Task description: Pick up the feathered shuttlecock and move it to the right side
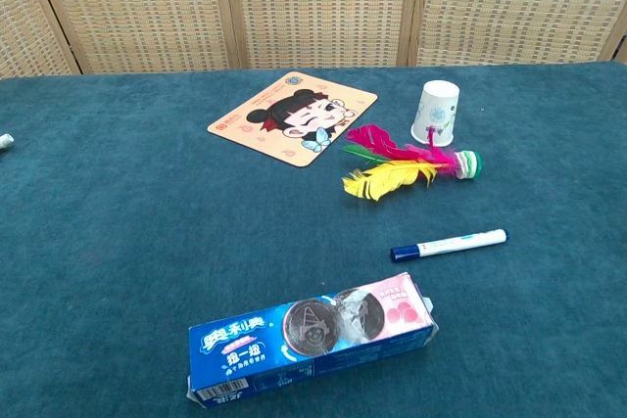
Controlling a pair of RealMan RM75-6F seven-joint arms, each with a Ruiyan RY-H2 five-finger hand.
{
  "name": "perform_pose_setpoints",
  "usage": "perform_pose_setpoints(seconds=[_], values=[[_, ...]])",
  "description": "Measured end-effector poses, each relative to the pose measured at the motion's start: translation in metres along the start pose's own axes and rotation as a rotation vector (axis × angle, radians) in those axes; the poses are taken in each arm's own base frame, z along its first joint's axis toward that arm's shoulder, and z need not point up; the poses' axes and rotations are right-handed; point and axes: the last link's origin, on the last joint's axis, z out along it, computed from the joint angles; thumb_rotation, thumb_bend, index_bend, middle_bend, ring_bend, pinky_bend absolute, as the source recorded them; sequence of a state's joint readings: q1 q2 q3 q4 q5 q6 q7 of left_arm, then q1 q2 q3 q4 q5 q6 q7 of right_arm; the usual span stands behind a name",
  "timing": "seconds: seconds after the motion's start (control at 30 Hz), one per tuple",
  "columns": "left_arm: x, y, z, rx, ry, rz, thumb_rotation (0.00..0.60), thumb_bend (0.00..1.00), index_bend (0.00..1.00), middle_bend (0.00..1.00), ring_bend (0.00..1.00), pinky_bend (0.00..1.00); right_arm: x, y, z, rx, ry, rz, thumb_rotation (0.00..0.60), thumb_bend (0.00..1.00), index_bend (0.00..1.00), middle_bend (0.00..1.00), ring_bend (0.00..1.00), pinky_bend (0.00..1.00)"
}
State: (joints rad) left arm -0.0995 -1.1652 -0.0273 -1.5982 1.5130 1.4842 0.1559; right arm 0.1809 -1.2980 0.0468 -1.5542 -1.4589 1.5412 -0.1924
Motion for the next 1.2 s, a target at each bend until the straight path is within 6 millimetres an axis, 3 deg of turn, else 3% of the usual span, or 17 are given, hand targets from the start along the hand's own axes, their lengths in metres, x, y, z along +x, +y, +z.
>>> perform_pose_setpoints(seconds=[0.47, 0.67, 0.87, 1.2], values=[[0.002, 0.002, -0.002, -0.005, 0.007, -0.002, 0.600, 0.15, 0.00, 0.00, 0.00, 0.00, -0.003, -0.004, 0.000, 0.014, -0.001, -0.012, 0.600, 0.20, 0.00, 0.00, 0.00, 0.00], [0.001, 0.004, -0.003, -0.014, 0.008, 0.000, 0.600, 0.15, 0.00, 0.00, 0.00, 0.00, -0.004, -0.016, 0.013, 0.035, 0.004, 0.006, 0.600, 0.20, 0.06, 0.00, 0.00, 0.00], [0.002, 0.003, -0.002, -0.008, 0.009, -0.004, 0.600, 0.15, 0.00, 0.00, 0.00, 0.00, 0.006, -0.051, 0.048, 0.098, 0.051, 0.013, 0.600, 0.20, 0.17, 0.00, 0.00, 0.00], [0.004, -0.004, 0.000, 0.004, 0.012, -0.031, 0.600, 0.15, 0.00, 0.00, 0.00, 0.00, 0.001, -0.148, 0.116, 0.173, -0.005, 0.000, 0.600, 0.20, 0.25, 0.00, 0.00, 0.00]])
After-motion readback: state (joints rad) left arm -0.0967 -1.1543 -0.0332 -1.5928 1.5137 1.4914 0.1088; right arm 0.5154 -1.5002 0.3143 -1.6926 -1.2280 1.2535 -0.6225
